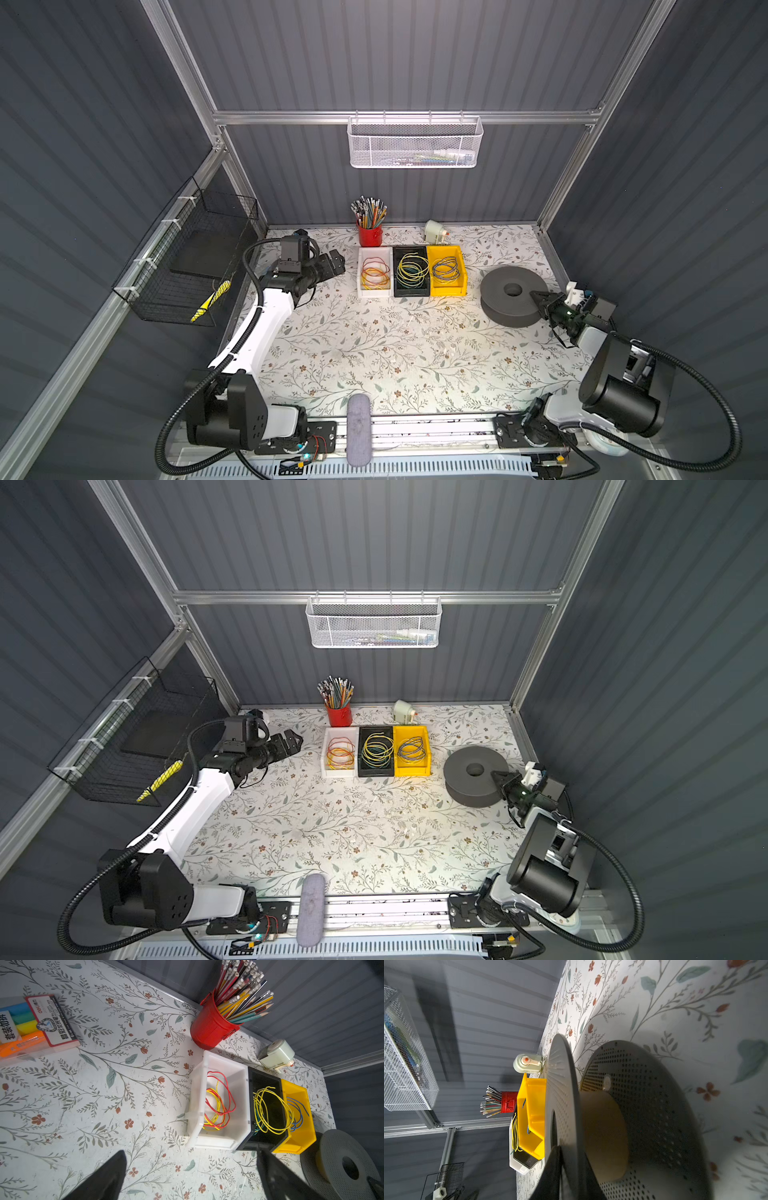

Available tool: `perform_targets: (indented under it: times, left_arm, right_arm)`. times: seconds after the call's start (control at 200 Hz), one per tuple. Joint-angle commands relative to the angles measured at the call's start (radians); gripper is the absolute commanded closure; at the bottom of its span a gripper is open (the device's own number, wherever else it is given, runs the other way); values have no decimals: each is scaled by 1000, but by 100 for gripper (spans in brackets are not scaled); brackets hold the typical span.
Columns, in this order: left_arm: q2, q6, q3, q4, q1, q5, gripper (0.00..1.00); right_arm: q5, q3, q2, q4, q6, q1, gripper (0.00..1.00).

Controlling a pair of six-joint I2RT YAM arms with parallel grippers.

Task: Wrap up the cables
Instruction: 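Grasp the grey spool's rim with the right gripper while the left arm rises, then drag the grey spool with the right gripper toward the table center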

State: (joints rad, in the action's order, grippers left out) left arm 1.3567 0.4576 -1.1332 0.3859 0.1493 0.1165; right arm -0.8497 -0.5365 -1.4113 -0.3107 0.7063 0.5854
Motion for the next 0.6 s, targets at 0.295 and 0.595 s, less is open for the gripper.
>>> perform_targets:
  times: [0.295, 0.595]
  left_arm:
    - [-19, 39, -69, 40, 3, 16, 1]
    - [5, 47, -131, 80, 3, -12, 1]
  right_arm:
    - [-98, -128, 335, 271, 12, -7, 100]
    - [-264, -232, 441, 399, 130, -96, 100]
